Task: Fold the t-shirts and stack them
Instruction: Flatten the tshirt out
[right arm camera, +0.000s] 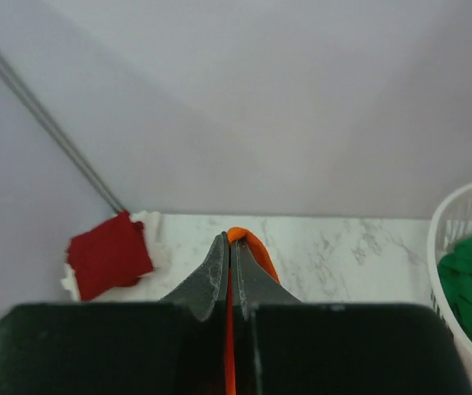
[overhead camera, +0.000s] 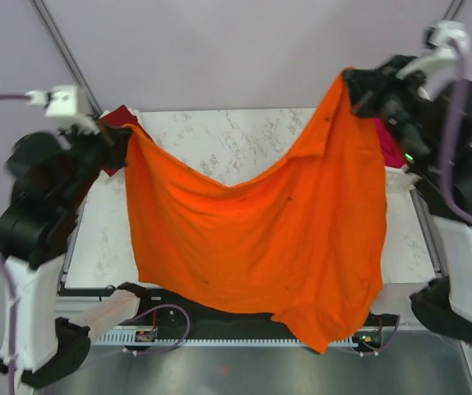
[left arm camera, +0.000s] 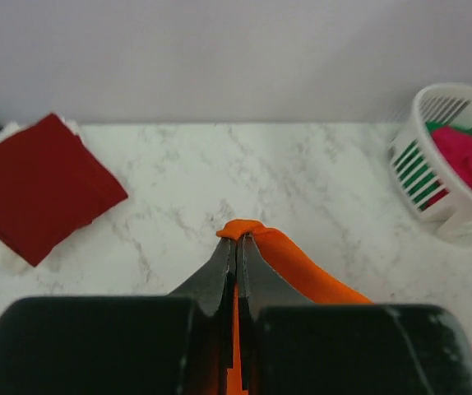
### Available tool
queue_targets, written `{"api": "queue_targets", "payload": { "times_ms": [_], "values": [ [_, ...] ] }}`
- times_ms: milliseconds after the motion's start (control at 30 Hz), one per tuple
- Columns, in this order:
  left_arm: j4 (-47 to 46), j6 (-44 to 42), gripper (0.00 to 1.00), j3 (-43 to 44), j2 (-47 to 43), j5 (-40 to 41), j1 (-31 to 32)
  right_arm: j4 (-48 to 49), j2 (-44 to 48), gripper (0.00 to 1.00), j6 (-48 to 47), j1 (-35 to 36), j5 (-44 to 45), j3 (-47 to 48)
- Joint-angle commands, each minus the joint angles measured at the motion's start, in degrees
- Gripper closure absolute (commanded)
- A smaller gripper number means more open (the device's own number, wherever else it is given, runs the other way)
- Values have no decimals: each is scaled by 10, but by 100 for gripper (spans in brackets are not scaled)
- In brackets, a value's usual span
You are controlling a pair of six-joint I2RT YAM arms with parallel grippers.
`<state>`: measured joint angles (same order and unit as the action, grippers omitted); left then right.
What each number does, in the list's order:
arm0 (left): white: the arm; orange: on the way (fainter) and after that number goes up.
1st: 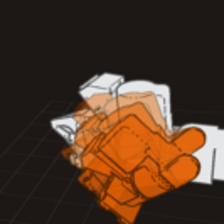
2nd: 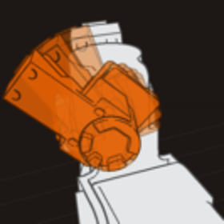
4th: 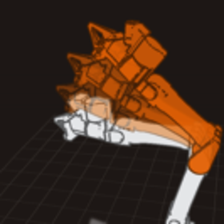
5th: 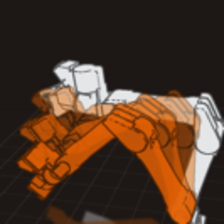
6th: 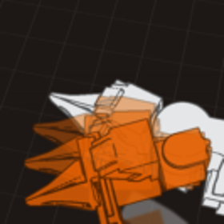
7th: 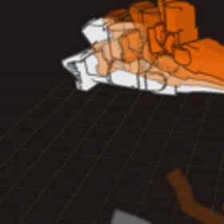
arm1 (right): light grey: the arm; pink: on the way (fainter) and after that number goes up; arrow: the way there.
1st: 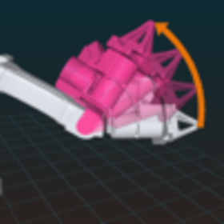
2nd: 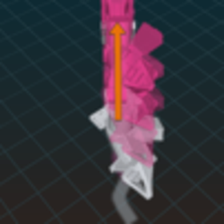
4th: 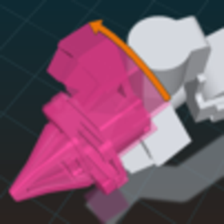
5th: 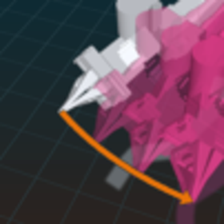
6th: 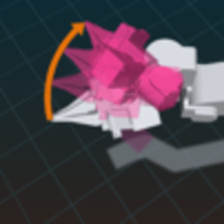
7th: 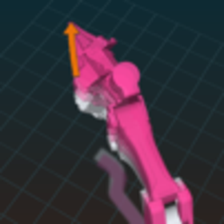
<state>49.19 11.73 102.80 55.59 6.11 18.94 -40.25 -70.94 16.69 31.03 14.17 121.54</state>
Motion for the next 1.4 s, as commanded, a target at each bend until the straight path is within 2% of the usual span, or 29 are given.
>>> {"api": "queue_targets", "payload": {
  "times_ms": [0, 67, 100, 133, 167, 200, 233, 267, 333, 367, 433, 467, 500, 600, 700, 800, 833, 900, 933, 1033, 1133, 1367],
  "values": [
    [-13, -32, 98, -57, 137, 46, -14, -10, -139, 100, -4, -15, 89, -12],
    [-13, -14, 98, -66, 205, 16, -61, -8, -245, 100, 11, -41, 91, 8],
    [-11, -6, 98, -65, 281, 8, -78, -11, -289, 100, 16, -53, 93, 24],
    [-12, 2, 98, -61, 320, 13, -105, -22, -381, 100, 31, -71, 100, 47],
    [-9, 5, 98, -39, 363, 48, -116, -25, -430, 100, 36, -81, 100, 101],
    [0, 8, 98, -16, 417, 55, -128, -29, -482, 94, 39, -91, 90, 145],
    [32, 10, 98, 53, 514, 51, -147, -58, -586, 30, 39, -107, 72, 259],
    [66, 11, 81, 103, 571, 45, -152, -77, -632, 2, 43, -112, 77, 320],
    [122, 9, 59, 202, 669, 23, -150, -91, -679, 2, 57, -125, 82, 380],
    [130, 15, 40, 235, 671, 27, -150, -64, -661, 2, 62, -127, 78, 319],
    [123, 26, 24, 235, 645, 23, -147, 41, -580, 2, 55, -127, 60, 211],
    [109, 24, 12, 234, 633, 19, -145, 62, -558, 2, 47, -128, 54, 145],
    [106, 23, 4, 238, 622, 21, -145, 73, -543, 2, 43, -127, 53, 130],
    [105, 17, 3, 251, 584, 18, -142, 74, -508, 2, 37, -127, 36, 110],
    [105, 15, 6, 218, 535, 21, -138, 83, -468, 2, 48, -127, -18, 43],
    [87, 18, 12, 124, 466, 21, -134, 111, -434, 2, 58, -123, -62, -54],
    [81, 25, 12, 63, 448, 19, -131, 131, -430, 2, 62, -122, -80, -96],
    [52, 46, 15, -5, 382, 3, -125, 158, -445, 7, 69, -122, -104, -123],
    [40, 55, 16, -76, 359, -4, -122, 158, -458, 8, 71, -121, -119, -121],
    [-4, 80, 18, -200, 264, -45, -98, 159, -513, 16, 79, -121, -181, -92],
    [-19, 93, 18, -293, 174, -47, -71, 161, -553, 22, 83, -116, -198, -70],
    [-31, 82, 19, -426, 12, -50, -65, 163, -615, 25, 86, -113, -192, -36]
  ]
}}
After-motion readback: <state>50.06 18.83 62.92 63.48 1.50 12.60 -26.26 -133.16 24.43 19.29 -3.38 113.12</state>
